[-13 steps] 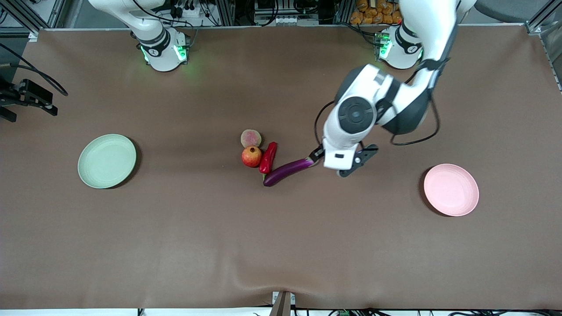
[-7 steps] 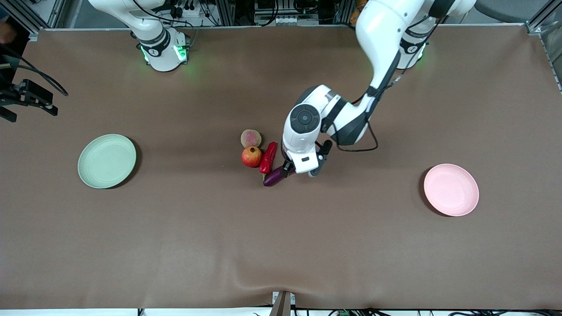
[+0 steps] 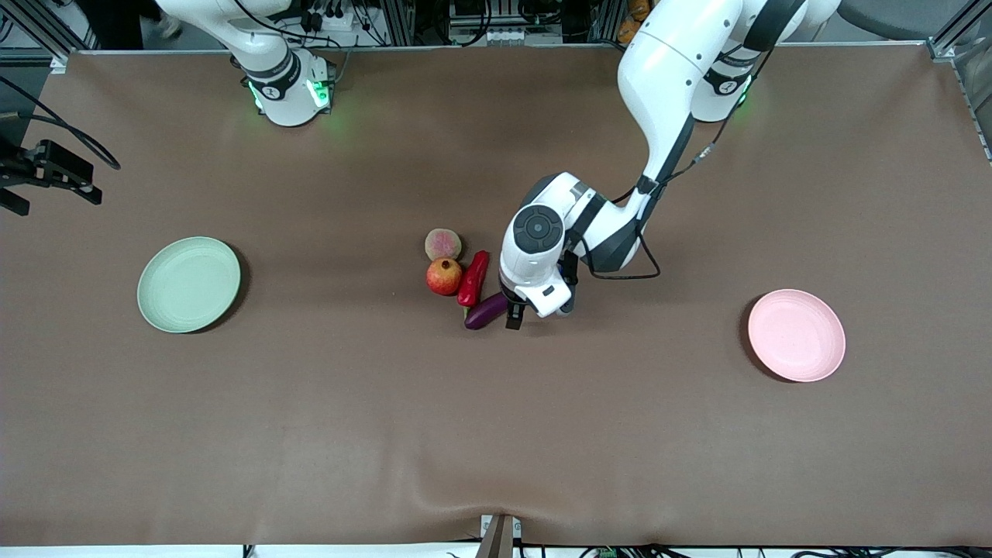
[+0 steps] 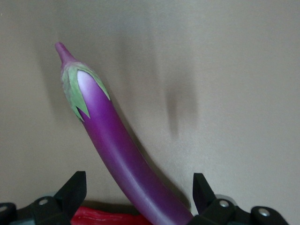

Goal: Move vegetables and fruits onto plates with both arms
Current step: 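Reach the left gripper down to the purple eggplant, then close the left gripper on the eggplant and lift it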

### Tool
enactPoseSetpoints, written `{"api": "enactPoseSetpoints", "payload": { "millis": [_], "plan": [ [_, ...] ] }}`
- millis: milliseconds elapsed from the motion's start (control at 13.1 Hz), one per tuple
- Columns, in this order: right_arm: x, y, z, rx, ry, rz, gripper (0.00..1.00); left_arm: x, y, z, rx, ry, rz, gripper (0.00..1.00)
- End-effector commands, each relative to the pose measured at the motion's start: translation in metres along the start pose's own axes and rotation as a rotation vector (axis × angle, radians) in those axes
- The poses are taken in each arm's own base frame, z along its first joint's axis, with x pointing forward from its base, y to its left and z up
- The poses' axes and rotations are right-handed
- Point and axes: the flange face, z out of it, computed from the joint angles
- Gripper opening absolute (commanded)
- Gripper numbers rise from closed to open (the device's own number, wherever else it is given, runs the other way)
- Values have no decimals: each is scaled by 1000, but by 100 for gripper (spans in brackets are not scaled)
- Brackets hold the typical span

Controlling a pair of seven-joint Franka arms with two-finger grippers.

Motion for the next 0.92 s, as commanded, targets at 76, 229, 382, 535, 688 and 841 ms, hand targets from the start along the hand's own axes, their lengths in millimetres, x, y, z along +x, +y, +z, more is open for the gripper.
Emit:
{"api": "enactPoseSetpoints", "payload": {
  "millis": [76, 229, 382, 535, 688, 841],
  "plan": [
    [2, 1, -4, 12, 4, 12, 100, -13, -7, 16, -3, 19, -6, 100],
    [2, 2, -4, 12, 2, 12, 100, -11, -8, 29, 5, 30, -4, 100],
    [2, 4, -6, -2, 5, 1, 100, -15, -13, 35, 9, 40, 9, 100],
    [1, 6, -9, -7, 10, 6, 100, -11, -11, 39, 7, 52, -6, 68],
    [1, 7, -11, -13, 15, 17, 100, -12, -11, 43, -5, 57, 5, 35],
    [0, 9, -17, -12, 25, 20, 100, -11, -11, 45, -7, 66, 12, 25]
  ]
}}
